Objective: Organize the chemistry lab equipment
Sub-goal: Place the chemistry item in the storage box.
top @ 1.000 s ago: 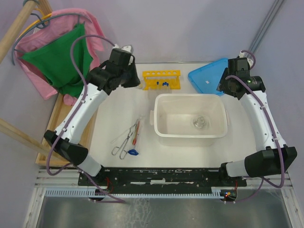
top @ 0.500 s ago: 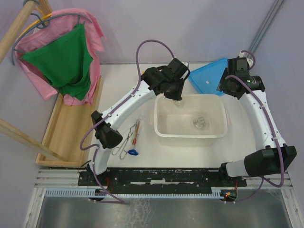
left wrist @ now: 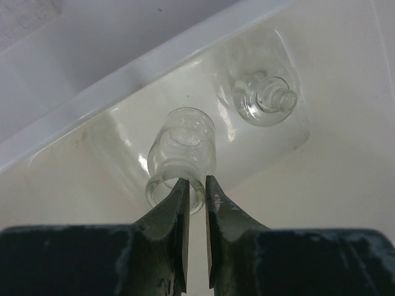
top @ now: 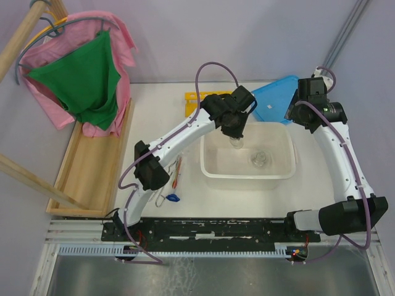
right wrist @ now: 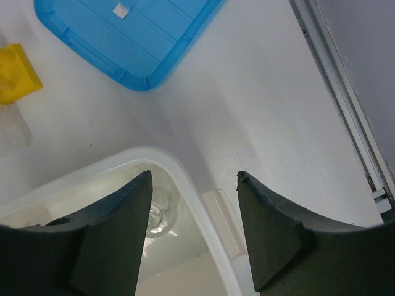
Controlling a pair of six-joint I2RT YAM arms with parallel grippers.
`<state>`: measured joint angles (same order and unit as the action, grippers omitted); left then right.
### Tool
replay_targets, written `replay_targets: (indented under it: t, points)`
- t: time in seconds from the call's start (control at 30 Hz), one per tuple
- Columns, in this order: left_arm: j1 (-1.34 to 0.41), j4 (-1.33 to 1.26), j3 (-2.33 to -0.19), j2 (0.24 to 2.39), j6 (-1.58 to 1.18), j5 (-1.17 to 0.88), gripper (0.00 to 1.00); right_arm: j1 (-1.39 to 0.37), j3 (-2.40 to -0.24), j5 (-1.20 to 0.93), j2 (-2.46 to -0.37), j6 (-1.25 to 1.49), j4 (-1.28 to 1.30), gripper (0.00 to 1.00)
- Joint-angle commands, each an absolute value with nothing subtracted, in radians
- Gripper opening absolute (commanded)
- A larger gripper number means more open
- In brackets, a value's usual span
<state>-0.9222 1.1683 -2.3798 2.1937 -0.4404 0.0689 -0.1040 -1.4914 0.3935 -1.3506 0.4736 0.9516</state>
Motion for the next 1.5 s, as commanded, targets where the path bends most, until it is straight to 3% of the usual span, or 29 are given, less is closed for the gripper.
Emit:
replay_targets:
  t: [0.0, 0.5, 1.17, 1.47]
  points:
    - [-0.947, 1.108, -2.397, 2.222, -0.394, 0.06, 0.03, -0.106, -1.484, 0.435, -1.317, 0.474, 0.925, 0.66]
    - [-1.009, 1.083, -2.381, 2.363, -0.364, 0.126, 0.03, -0.105, -1.465, 0.439, -1.31, 0.488, 0.922, 0.66]
    - [-1.013, 1.001, -2.289, 2.4, -0.328, 0.194, 0.03, -0.104, -1.453, 0.44, -1.32, 0.484, 0.911, 0.66]
    - [-1.013, 1.006, -2.296, 2.389, -0.319, 0.205, 0.25, -0.105, -1.458, 0.439, -1.331, 0.48, 0.91, 0.66]
